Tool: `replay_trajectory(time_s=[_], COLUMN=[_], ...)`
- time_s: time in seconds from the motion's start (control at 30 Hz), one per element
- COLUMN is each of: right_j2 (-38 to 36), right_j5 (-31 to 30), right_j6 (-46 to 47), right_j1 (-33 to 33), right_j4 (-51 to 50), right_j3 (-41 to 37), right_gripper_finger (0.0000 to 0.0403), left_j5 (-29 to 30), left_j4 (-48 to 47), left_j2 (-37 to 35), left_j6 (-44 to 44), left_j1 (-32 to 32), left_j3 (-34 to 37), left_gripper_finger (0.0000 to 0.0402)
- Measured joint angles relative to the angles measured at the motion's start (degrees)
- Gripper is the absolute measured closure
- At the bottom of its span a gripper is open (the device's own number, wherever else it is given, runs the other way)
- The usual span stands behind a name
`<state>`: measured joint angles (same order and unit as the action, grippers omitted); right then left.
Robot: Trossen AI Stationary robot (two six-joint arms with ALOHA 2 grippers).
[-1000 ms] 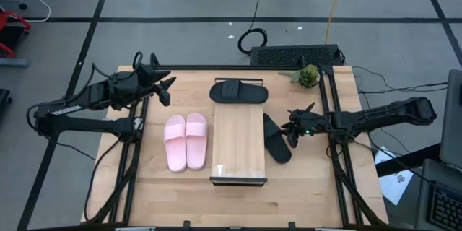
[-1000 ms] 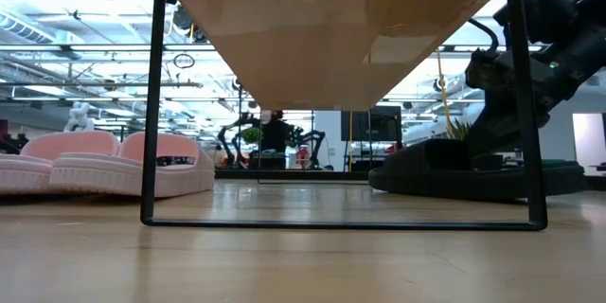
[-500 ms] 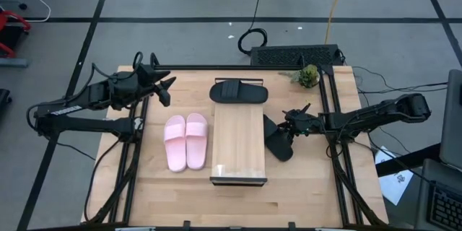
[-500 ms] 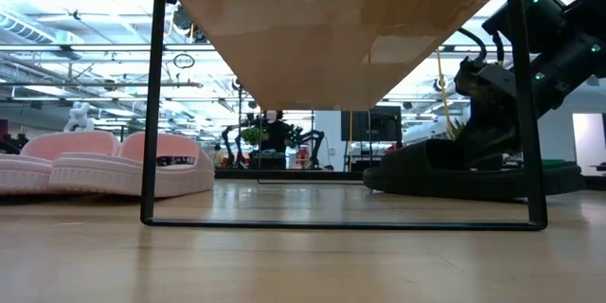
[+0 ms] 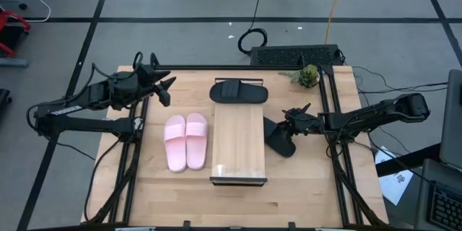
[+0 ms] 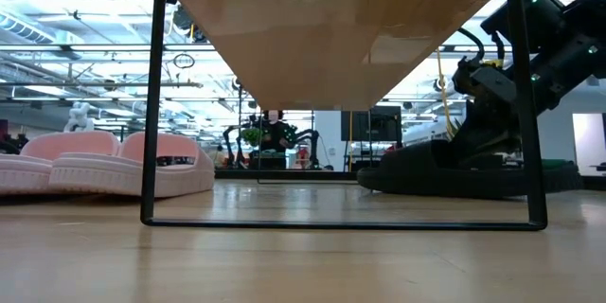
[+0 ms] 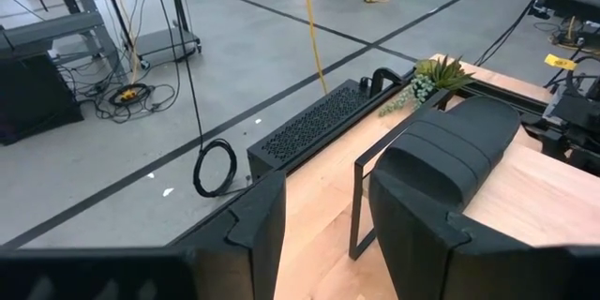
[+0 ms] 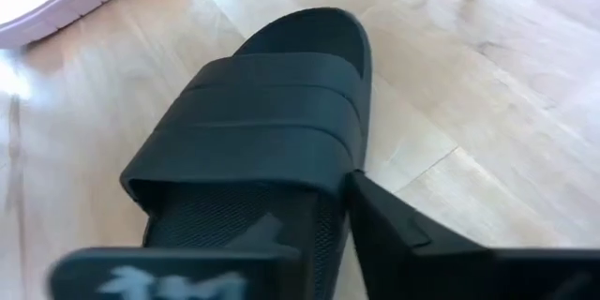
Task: Pick and place slides into the shelf
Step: Put the black slide on the shelf
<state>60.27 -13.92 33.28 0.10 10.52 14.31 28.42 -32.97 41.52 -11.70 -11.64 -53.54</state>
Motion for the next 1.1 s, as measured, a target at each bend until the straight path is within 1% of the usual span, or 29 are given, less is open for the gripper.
replay_trajectory(time_s=[0.07, 0.1, 0.23, 0.43, 0.57, 0.7, 0.83, 0.97, 1.1], right_j2=[0.0, 0.0, 0.0, -0.04, -1.87, -6.83, -13.92, -20.43, -24.81], right_j5=[-0.15, -0.4, -4.04, -4.08, -4.19, -5.94, -7.96, -9.75, -11.38], right_j6=[-0.93, -1.02, 0.13, 1.16, 1.18, 2.05, 2.1, 1.55, -0.29], right_j1=[0.0, 0.0, -0.02, 0.0, -0.01, -0.04, -0.41, -1.47, -2.49], right_j4=[0.33, 0.4, -0.39, -1.31, -4.25, -11.04, -18.13, -31.23, -46.22], right_j3=[0.0, 0.0, 0.0, 0.0, 0.06, 0.09, 0.28, 3.53, 9.29], right_gripper_finger=[0.039, 0.0395, 0.0395, 0.04, 0.04, 0.0401, 0.0402, 0.0402, 0.0402], left_j5=[0.0, 0.0, -0.06, -1.5, -2.38, -2.63, -2.69, -2.68, -2.67], left_j4=[0.0, 0.0, 0.0, -0.02, -0.02, -0.02, -0.03, -0.07, -0.07], left_j2=[0.0, 0.0, 0.0, 0.0, 0.0, 0.0, 0.0, 0.0, 0.01], left_j6=[0.0, 0.0, -0.02, -0.18, -0.73, -0.61, -0.61, -0.59, -0.57], left_j1=[-0.02, -0.02, -0.02, 0.0, 0.0, 0.0, 0.0, 0.0, 0.0], left_j3=[0.0, 0.0, 0.0, 0.0, 0.0, 0.0, 0.0, 0.0, 0.0], left_gripper_finger=[0.0245, 0.0245, 0.0245, 0.0245, 0.0245, 0.0245, 0.0245, 0.0245, 0.0245])
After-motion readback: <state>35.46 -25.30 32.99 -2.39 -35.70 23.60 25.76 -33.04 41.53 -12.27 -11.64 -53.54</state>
